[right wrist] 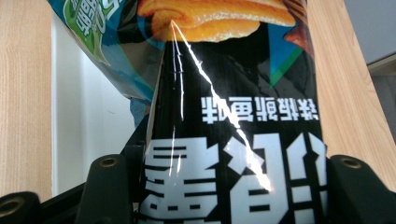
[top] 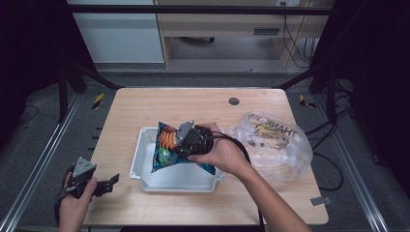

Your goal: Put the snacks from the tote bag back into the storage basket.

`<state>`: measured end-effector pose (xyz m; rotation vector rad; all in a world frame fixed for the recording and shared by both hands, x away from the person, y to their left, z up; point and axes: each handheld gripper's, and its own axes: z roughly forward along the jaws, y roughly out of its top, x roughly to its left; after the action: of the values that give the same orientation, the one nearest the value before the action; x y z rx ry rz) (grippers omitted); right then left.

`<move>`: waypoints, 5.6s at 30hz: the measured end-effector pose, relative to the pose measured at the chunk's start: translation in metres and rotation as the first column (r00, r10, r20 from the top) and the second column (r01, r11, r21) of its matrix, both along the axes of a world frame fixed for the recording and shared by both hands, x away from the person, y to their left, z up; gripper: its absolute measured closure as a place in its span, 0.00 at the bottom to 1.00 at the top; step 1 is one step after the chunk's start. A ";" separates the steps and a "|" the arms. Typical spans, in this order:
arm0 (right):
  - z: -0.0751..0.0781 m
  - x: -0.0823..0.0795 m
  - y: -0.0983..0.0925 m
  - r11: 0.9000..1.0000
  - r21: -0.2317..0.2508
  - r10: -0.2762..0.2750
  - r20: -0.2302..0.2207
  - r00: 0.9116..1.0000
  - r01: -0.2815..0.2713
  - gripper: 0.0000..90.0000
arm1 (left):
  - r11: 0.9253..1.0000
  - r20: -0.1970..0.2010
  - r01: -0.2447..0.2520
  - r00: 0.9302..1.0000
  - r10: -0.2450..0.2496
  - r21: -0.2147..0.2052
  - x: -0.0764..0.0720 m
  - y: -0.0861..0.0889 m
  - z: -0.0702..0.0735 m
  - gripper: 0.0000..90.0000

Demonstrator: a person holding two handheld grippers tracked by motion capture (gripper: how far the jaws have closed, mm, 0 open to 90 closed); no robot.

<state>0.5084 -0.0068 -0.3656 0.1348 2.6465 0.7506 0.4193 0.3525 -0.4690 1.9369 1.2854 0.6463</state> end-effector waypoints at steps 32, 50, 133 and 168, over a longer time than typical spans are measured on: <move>-0.047 0.019 0.019 0.999 -0.052 0.003 -0.090 0.996 -0.008 0.46 | 1.000 -0.001 0.002 1.000 -0.002 -0.005 0.000 0.000 0.000 0.04; -0.059 0.024 0.020 0.999 -0.054 -0.013 -0.113 0.994 0.007 0.46 | 1.000 0.000 0.003 1.000 -0.003 -0.003 0.000 0.000 0.000 0.04; -0.014 0.000 -0.016 0.979 0.132 -0.150 -0.067 0.986 0.158 0.08 | 1.000 -0.010 0.008 1.000 -0.008 0.001 0.001 -0.001 -0.001 0.04; 0.023 -0.019 -0.077 0.912 0.228 -0.342 -0.035 0.939 0.341 0.07 | 1.000 -0.014 0.006 1.000 -0.006 0.000 0.000 -0.001 -0.001 0.04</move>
<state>0.4890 -0.0837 -0.3426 0.6406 2.4241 0.9270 0.4192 0.3510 -0.4703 1.9473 1.2876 0.6309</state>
